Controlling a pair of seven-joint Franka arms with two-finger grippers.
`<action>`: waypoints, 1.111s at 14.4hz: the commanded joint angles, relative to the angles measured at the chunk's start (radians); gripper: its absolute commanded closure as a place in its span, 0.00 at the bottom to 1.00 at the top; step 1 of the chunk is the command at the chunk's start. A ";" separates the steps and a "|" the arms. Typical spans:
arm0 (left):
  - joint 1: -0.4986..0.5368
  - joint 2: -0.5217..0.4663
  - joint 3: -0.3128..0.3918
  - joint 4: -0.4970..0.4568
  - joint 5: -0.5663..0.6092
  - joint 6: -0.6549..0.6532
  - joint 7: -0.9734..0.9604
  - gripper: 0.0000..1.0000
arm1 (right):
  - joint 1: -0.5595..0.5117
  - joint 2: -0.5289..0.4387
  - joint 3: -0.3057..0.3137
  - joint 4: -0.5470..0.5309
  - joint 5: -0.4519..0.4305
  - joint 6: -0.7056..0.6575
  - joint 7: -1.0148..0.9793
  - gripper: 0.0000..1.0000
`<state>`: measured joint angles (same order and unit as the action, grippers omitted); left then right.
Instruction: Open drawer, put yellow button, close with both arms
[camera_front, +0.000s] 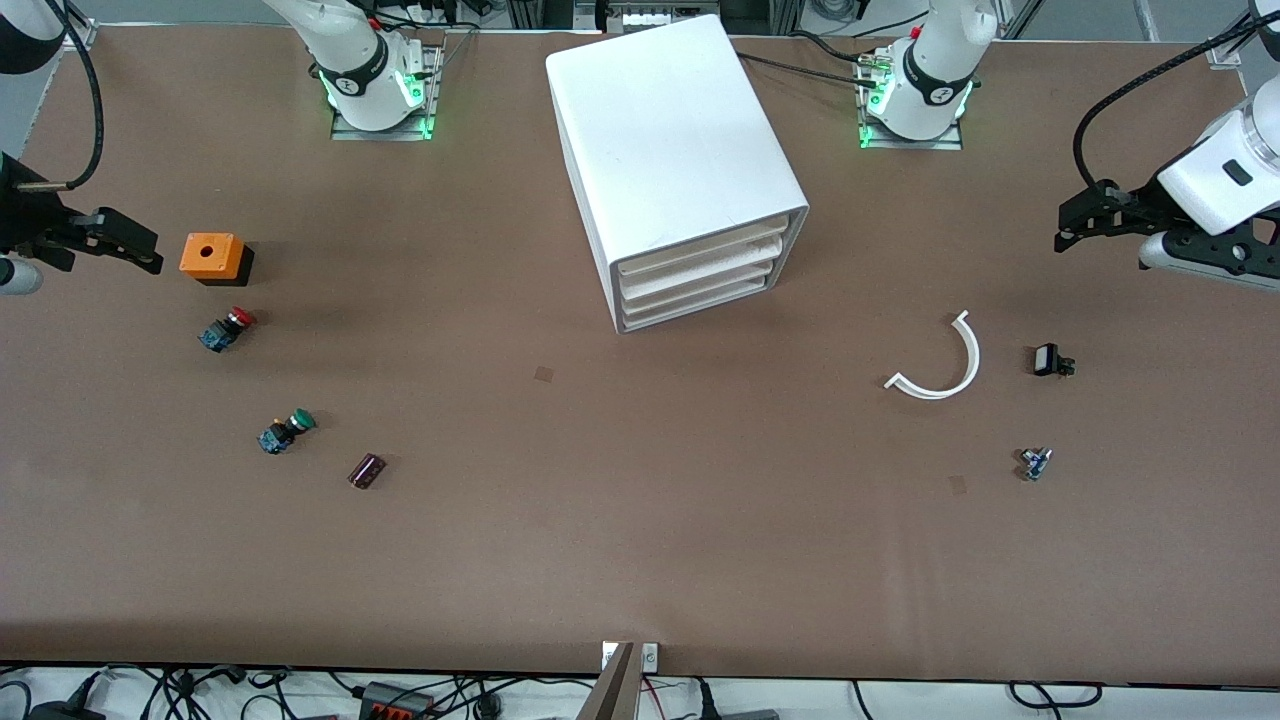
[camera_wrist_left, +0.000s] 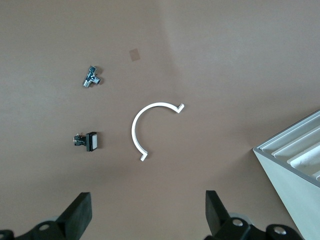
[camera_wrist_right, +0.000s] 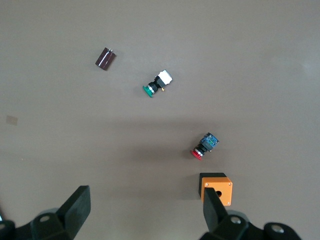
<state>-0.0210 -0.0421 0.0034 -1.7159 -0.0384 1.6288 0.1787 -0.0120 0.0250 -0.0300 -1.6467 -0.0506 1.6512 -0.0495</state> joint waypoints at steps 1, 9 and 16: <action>-0.007 0.015 -0.006 0.039 0.022 -0.027 -0.015 0.00 | -0.011 -0.033 0.001 -0.051 0.011 0.015 -0.030 0.00; -0.005 0.015 -0.011 0.039 0.020 -0.030 -0.015 0.00 | -0.013 -0.024 -0.001 -0.050 0.009 0.028 -0.032 0.00; -0.005 0.014 -0.011 0.039 0.020 -0.032 -0.015 0.00 | -0.013 -0.020 -0.001 -0.050 0.008 0.033 -0.036 0.00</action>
<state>-0.0247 -0.0416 -0.0017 -1.7079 -0.0383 1.6225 0.1771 -0.0142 0.0238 -0.0326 -1.6743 -0.0506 1.6702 -0.0574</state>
